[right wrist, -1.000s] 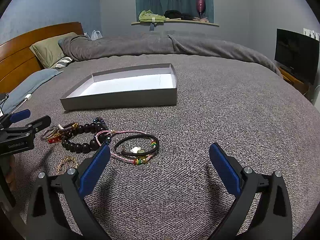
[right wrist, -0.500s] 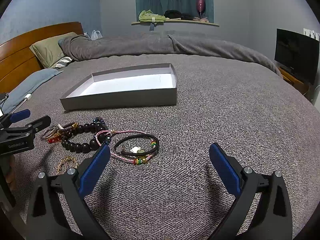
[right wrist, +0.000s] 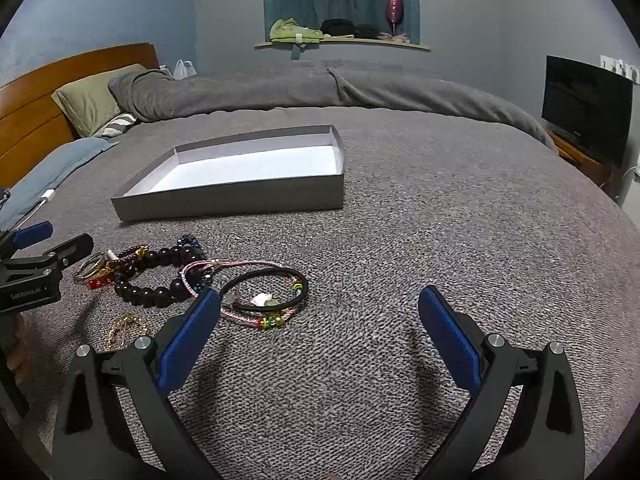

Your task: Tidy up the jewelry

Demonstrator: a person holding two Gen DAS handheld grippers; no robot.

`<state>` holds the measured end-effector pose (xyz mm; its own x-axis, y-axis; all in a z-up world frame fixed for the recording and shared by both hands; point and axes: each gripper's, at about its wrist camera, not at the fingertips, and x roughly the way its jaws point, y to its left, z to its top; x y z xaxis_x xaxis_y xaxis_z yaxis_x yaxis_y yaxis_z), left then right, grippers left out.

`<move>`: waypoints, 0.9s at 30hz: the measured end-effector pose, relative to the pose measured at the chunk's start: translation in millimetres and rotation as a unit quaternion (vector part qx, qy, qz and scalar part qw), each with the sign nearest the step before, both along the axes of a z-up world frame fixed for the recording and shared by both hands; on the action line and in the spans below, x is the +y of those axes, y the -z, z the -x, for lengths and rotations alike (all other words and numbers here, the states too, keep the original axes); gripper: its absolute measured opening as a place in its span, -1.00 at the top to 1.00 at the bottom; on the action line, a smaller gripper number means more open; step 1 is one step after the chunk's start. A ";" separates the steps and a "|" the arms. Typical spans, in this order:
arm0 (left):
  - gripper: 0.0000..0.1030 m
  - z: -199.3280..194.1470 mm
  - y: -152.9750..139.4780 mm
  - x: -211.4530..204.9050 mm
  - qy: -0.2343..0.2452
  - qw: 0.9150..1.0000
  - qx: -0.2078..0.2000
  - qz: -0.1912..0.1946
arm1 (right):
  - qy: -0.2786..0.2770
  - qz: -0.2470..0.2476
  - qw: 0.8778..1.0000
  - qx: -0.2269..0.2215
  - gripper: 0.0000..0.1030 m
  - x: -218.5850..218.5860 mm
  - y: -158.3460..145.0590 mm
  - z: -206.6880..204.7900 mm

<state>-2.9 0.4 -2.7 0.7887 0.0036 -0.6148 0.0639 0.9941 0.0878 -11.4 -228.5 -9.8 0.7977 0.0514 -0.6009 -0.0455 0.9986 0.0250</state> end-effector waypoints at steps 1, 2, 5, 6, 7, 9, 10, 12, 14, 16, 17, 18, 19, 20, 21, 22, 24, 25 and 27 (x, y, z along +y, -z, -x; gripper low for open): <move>-0.91 0.3 -0.2 0.7 0.000 1.000 0.000 0.002 | 0.003 0.003 1.000 0.002 -0.90 -0.1 0.0 -0.6; -0.91 0.8 -0.7 1.5 0.000 1.000 -0.001 0.004 | 0.003 0.004 1.000 0.003 -0.90 -0.3 0.4 -0.7; -0.91 2.2 -2.5 2.4 0.005 1.000 -0.008 0.006 | 0.001 -0.001 1.000 0.001 -0.90 -3.0 -0.1 -0.1; -0.91 2.4 -3.2 2.9 0.008 1.000 -0.010 0.009 | 0.002 -0.002 1.000 -0.002 -0.90 -3.9 -0.6 0.8; -0.91 2.3 -4.0 3.4 0.012 1.000 -0.010 0.013 | 0.002 -0.004 1.000 -0.004 -0.90 -4.8 -0.8 1.4; -0.91 2.0 -5.4 6.2 0.017 1.000 -0.010 0.021 | 0.000 -0.007 1.000 -0.006 -0.90 -5.9 -0.8 1.3; -0.91 1.5 -5.7 7.3 0.020 0.999 -0.010 0.024 | -0.002 -0.009 1.000 -0.004 -0.90 -6.5 -0.8 0.6; -0.91 -0.1 -5.9 7.1 0.020 0.999 -0.008 0.026 | -0.008 -0.016 1.000 0.002 -0.87 -6.9 -0.5 -2.3; -0.91 -0.9 -5.9 6.1 0.023 0.999 -0.008 0.027 | -0.012 -0.020 1.000 0.011 -0.60 -6.4 -0.2 -6.4; -0.91 -0.9 -6.0 4.6 0.029 0.999 -0.009 0.027 | -0.017 -0.024 0.999 0.029 -0.33 -4.5 1.8 -14.2; -0.91 -0.8 -6.1 4.3 0.032 0.999 -0.008 0.026 | -0.021 -0.029 0.999 0.038 -0.15 -4.4 3.6 -18.1; -0.91 -0.7 -6.1 3.7 0.035 0.999 -0.008 0.027 | -0.023 -0.033 0.998 0.046 0.02 -3.8 5.1 -21.0; -0.91 -0.5 -6.4 3.5 0.037 0.999 -0.009 0.029 | -0.024 -0.037 0.998 0.052 0.08 -2.6 5.9 -22.9; -0.91 -0.2 -6.9 3.2 0.038 0.999 -0.009 0.031 | -0.025 -0.040 0.997 0.056 0.16 -2.0 6.8 -24.7; -0.91 0.1 -7.4 3.3 0.040 0.999 -0.010 0.035 | -0.026 -0.044 0.997 0.059 0.22 -1.4 7.5 -26.1; -0.91 0.4 -7.9 3.2 0.042 0.998 -0.010 0.036 | -0.026 -0.048 0.997 0.059 0.26 -0.9 7.6 -26.8; -0.91 1.3 -8.3 2.1 0.046 0.998 -0.012 0.037 | -0.030 -0.052 0.996 0.062 0.45 0.8 8.0 -28.6; -0.91 1.8 -8.1 1.1 0.047 0.998 -0.012 0.037 | -0.033 -0.052 0.996 0.062 0.50 2.1 8.3 -28.6; -0.91 2.8 -7.5 -1.6 0.054 0.998 -0.011 0.034 | -0.034 -0.045 0.997 0.056 0.78 5.2 7.3 -26.8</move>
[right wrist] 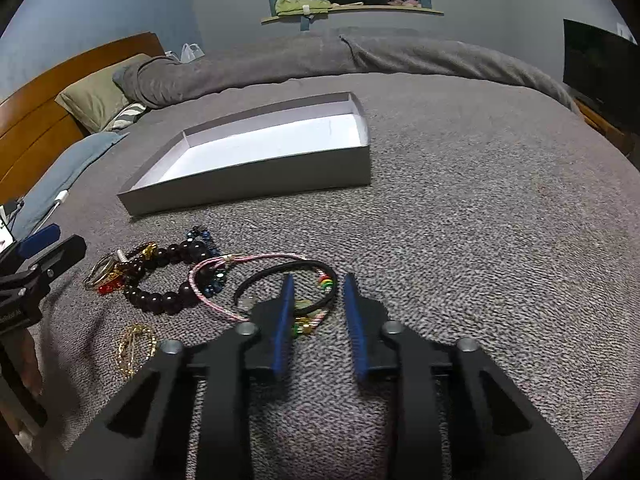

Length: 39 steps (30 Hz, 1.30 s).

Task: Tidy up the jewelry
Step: 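Grasp the pink string bracelet with the left tool while the right tool grasps the black hair tie, then carry both bracelets into the white tray and open both tools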

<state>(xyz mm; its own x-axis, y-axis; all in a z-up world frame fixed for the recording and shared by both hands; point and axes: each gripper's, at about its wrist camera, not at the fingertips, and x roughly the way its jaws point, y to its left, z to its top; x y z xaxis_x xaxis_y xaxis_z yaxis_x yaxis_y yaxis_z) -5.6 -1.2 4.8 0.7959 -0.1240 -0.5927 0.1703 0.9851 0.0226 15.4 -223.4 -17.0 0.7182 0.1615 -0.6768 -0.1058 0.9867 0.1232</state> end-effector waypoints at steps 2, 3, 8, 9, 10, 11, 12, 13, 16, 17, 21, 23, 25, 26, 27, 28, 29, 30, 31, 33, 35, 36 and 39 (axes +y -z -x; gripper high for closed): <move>-0.91 1.7 0.1 -3.1 0.008 1.000 -0.002 -0.002 | 0.001 0.003 1.000 -0.008 0.80 0.8 -2.1 2.0; -0.91 2.8 0.1 -5.2 0.012 1.000 -0.004 -0.004 | 0.001 0.003 1.000 -0.010 0.80 0.5 -2.6 2.7; -0.91 6.7 0.3 -13.1 0.034 0.999 -0.007 -0.005 | -0.005 -0.002 1.000 -0.024 0.93 -1.5 -6.7 7.7; -0.91 7.9 0.7 -15.9 0.043 0.999 -0.007 -0.003 | -0.009 -0.009 0.999 -0.036 0.93 -2.9 -10.1 11.2; -0.91 8.7 0.7 -17.9 0.050 0.999 -0.005 0.000 | -0.011 -0.016 0.999 -0.046 0.93 -4.3 -13.2 13.7; -0.91 9.7 1.1 -20.7 0.059 0.998 -0.002 0.004 | -0.015 -0.028 0.998 -0.058 0.93 -6.4 -17.7 17.4; -0.91 10.5 1.5 -23.1 0.066 0.998 0.001 0.006 | -0.017 -0.037 0.997 -0.067 0.93 -8.9 -21.2 19.8; -0.91 11.5 2.1 -26.1 0.074 0.997 0.004 0.008 | -0.019 -0.046 0.996 -0.076 0.93 -11.5 -25.6 22.0; -0.90 12.3 2.9 -38.8 0.096 0.995 0.013 0.009 | -0.021 -0.071 0.992 -0.101 0.93 -20.5 -39.6 28.7; -0.88 12.2 2.5 -44.5 0.109 0.994 0.019 0.013 | -0.018 -0.072 0.991 -0.108 0.93 -23.0 -44.1 31.3; -0.84 15.5 -1.8 -66.3 0.150 0.988 0.030 0.018 | -0.009 -0.083 0.990 -0.114 0.93 -37.8 -53.4 35.3; -0.75 17.9 -2.5 -77.1 0.172 0.984 0.039 0.026 | -0.010 -0.092 0.990 -0.107 0.93 -44.1 -54.4 36.6; -0.61 17.9 -0.8 -89.0 0.193 0.979 0.057 0.032 | -0.009 -0.097 0.990 -0.104 0.93 -49.7 -53.9 37.0; -0.59 17.2 1.4 -96.2 0.199 0.977 0.065 0.029 | -0.006 -0.100 0.990 -0.103 0.93 -53.2 -54.6 38.3; -0.57 17.5 3.2 -100.1 0.201 0.977 0.071 0.027 | -0.004 -0.102 0.989 -0.103 0.93 -55.4 -55.3 38.8; -0.55 15.7 5.5 -105.1 0.205 0.975 0.081 0.026 | -0.001 -0.103 0.989 -0.103 0.93 -58.4 -56.0 38.9; -0.46 13.9 8.2 -110.6 0.208 0.973 0.098 0.034 | 0.001 -0.103 0.989 -0.104 0.93 -60.7 -56.8 39.1; -0.28 11.3 9.1 -113.6 0.211 0.971 0.109 0.042 | 0.005 -0.103 0.989 -0.106 0.93 -63.4 -58.0 39.7; -0.23 7.9 10.8 -117.1 0.214 0.967 0.126 0.057 | 0.008 -0.104 0.989 -0.108 0.93 -66.2 -58.8 40.3; -0.21 -0.2 15.0 -122.7 0.211 0.963 0.149 0.074 | 0.013 -0.111 0.988 -0.110 0.93 -72.8 -60.1 43.2; -0.20 -5.2 18.9 -126.1 0.197 0.966 0.155 0.068 | 0.016 -0.116 0.987 -0.111 0.93 -76.7 -61.0 44.2; -0.19 -10.7 20.8 -127.3 0.189 0.967 0.155 0.071 | 0.015 -0.118 0.987 -0.111 0.93 -77.9 -61.2 44.4; 0.07 -27.2 22.3 -121.4 0.172 0.966 0.162 0.104 | 0.012 -0.115 0.987 -0.115 0.93 -77.8 -61.4 45.9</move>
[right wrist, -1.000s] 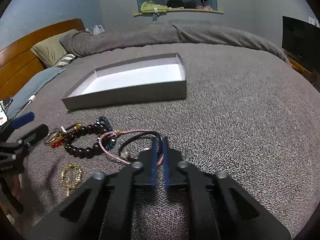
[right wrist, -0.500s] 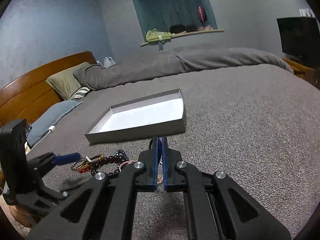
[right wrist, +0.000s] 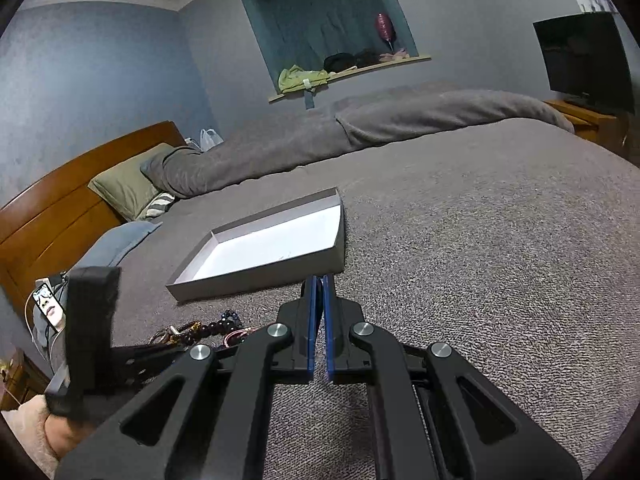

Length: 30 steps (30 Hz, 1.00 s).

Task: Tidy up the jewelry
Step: 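Carry both bracelets into the white tray and open both tools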

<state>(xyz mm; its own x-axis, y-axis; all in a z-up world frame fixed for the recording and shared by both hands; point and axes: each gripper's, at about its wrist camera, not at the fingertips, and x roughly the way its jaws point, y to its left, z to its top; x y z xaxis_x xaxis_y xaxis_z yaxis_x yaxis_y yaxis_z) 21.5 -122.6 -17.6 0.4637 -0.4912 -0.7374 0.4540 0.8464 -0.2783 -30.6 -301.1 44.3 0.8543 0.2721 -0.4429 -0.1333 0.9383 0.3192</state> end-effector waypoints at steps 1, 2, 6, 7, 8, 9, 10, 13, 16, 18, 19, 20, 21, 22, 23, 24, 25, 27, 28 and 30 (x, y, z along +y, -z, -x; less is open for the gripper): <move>0.25 -3.7 -1.8 0.0 -0.005 1.000 -0.002 0.002 | -0.001 0.002 1.000 -0.002 0.93 0.5 -0.2 1.3; 0.67 -6.9 -3.1 0.6 -0.012 1.000 -0.008 -0.001 | -0.001 0.003 1.000 -0.004 0.93 -0.5 -0.4 2.6; 0.94 -11.4 -17.6 6.7 -0.025 0.998 -0.050 -0.017 | -0.001 0.011 1.000 -0.007 0.93 0.9 -0.1 3.1; 0.94 -10.9 -23.1 10.0 -0.026 0.998 -0.060 -0.018 | -0.001 0.012 1.000 -0.007 0.93 1.1 0.6 2.8; 0.94 -10.8 -27.7 13.4 -0.027 0.997 -0.069 -0.017 | 0.000 0.013 1.000 -0.005 0.93 1.8 1.5 2.0; 0.94 -11.2 -34.1 18.0 -0.029 0.996 -0.078 -0.016 | 0.000 0.015 1.000 -0.004 0.93 3.0 2.1 1.7; 0.94 -11.5 -39.3 21.3 -0.030 0.996 -0.085 -0.015 | 0.000 0.017 1.000 -0.004 0.93 4.2 2.8 1.6; 0.94 -8.0 -58.5 34.8 -0.029 0.993 -0.113 -0.021 | -0.006 0.025 1.000 -0.004 0.93 8.9 4.3 1.2; 0.94 -6.8 -80.5 56.8 -0.030 0.989 -0.139 -0.027 | -0.009 0.035 0.999 -0.002 0.93 14.8 5.4 -0.6; 0.94 -10.9 -94.1 74.8 -0.034 0.988 -0.148 -0.035 | -0.005 0.042 0.999 0.005 0.93 18.5 5.6 -6.0; 0.94 -16.1 -100.2 84.7 -0.037 0.987 -0.151 -0.041 | -0.005 0.044 0.999 0.009 0.93 20.9 4.1 -11.2; 0.94 -21.1 -103.8 91.1 -0.041 0.986 -0.154 -0.047 | -0.006 0.044 0.999 0.010 0.93 22.9 2.0 -16.0; 0.94 -30.8 -109.7 101.4 -0.047 0.985 -0.158 -0.057 | -0.007 0.046 0.999 0.010 0.93 26.6 -2.7 -24.0; 0.94 -36.4 -113.0 107.0 -0.049 0.984 -0.158 -0.061 | -0.008 0.052 0.999 0.006 0.93 30.7 -7.7 -31.0; 0.94 -49.0 -115.7 115.1 -0.052 0.985 -0.154 -0.063 | -0.009 0.064 0.998 -0.002 0.93 37.5 -15.7 -41.3; 0.94 -56.3 -116.5 120.0 -0.053 0.985 -0.150 -0.064 | -0.009 0.072 0.997 -0.010 0.93 43.0 -21.2 -48.6; 0.94 -67.4 -116.7 124.7 -0.055 0.985 -0.148 -0.066 | -0.009 0.081 0.996 -0.019 0.93 49.0 -28.3 -58.6; 0.94 -87.1 -116.4 130.9 -0.061 0.984 -0.149 -0.075 | -0.009 0.086 0.996 -0.030 0.93 58.2 -40.0 -81.1; 0.94 -97.6 -115.2 132.0 -0.063 0.984 -0.148 -0.076 | -0.011 0.083 0.996 -0.030 0.93 61.4 -44.0 -93.1; 0.94 -118.5 -112.1 133.4 -0.065 0.985 -0.146 -0.064 | -0.007 0.073 0.997 -0.027 0.93 66.6 -50.2 -120.4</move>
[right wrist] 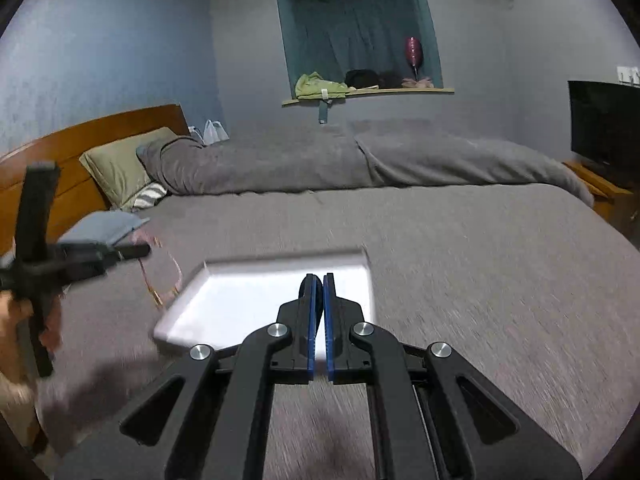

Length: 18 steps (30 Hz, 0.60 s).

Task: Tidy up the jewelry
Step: 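Carry both bracelets into the white tray and open both tools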

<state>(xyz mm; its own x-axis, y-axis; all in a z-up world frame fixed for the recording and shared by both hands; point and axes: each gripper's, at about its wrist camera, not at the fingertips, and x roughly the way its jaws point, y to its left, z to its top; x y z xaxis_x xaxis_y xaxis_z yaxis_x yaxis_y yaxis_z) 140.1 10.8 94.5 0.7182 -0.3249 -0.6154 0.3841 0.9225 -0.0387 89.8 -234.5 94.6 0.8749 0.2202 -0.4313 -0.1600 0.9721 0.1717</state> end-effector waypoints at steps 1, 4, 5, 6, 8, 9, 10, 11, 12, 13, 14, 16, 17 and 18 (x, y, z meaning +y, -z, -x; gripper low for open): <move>0.94 -6.8 0.9 1.2 0.000 1.000 -0.001 0.007 | 0.003 -0.004 1.000 -0.001 0.93 2.7 -1.8 -11.7; 0.94 -33.3 12.2 -1.0 -0.001 1.000 -0.004 0.023 | 0.014 -0.009 1.000 0.000 0.93 11.7 0.2 -52.3; 0.94 -39.9 17.0 -1.9 0.000 1.000 -0.002 0.024 | 0.015 -0.011 1.000 0.004 0.93 13.4 2.2 -62.3; 0.94 -51.2 26.0 -3.1 0.000 1.000 0.003 0.025 | 0.016 -0.014 1.000 0.012 0.93 16.9 7.3 -78.6; 0.94 -63.8 41.2 -2.4 -0.002 1.000 0.014 0.028 | 0.015 -0.018 0.999 0.026 0.93 21.2 16.0 -99.7; 0.94 -74.1 53.5 0.3 -0.010 0.999 0.023 0.024 | 0.014 -0.020 0.999 0.036 0.93 23.1 22.8 -111.5; 0.94 -80.9 62.4 2.9 -0.016 0.999 0.031 0.023 | 0.017 -0.021 0.999 0.047 0.93 24.0 30.3 -120.8; 0.94 -86.3 70.3 5.6 -0.021 0.999 0.040 0.024 | 0.019 -0.020 0.998 0.056 0.93 25.0 35.8 -125.2; 0.94 -93.6 81.7 10.3 -0.030 0.998 0.057 0.026 | 0.018 -0.018 0.997 0.072 0.93 25.3 45.1 -131.1; 0.94 -98.5 90.8 14.4 -0.037 0.996 0.070 0.028 | 0.018 -0.009 0.996 0.085 0.93 26.6 53.5 -134.4; 0.94 -101.0 95.2 17.1 -0.038 0.996 0.076 0.029 | 0.019 0.000 0.996 0.092 0.93 27.9 58.0 -135.2; 0.94 -103.0 102.2 19.6 -0.038 0.996 0.076 0.027 | 0.028 0.023 0.993 0.108 0.93 28.1 69.7 -137.9; 0.94 -103.7 104.0 19.8 -0.038 0.996 0.076 0.028 | 0.030 0.026 0.992 0.117 0.93 27.5 74.1 -139.0; 0.94 -103.9 106.0 18.9 -0.036 0.996 0.077 0.028 | 0.034 0.027 0.991 0.128 0.93 26.4 79.2 -142.0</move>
<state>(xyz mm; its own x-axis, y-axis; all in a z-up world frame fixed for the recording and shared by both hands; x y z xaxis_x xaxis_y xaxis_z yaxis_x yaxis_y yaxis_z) 243.9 29.7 -11.5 0.6389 -0.3124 -0.7030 0.3021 0.9423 -0.1441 231.8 -208.1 15.3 0.7475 0.1357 -0.6503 -0.0528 0.9880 0.1454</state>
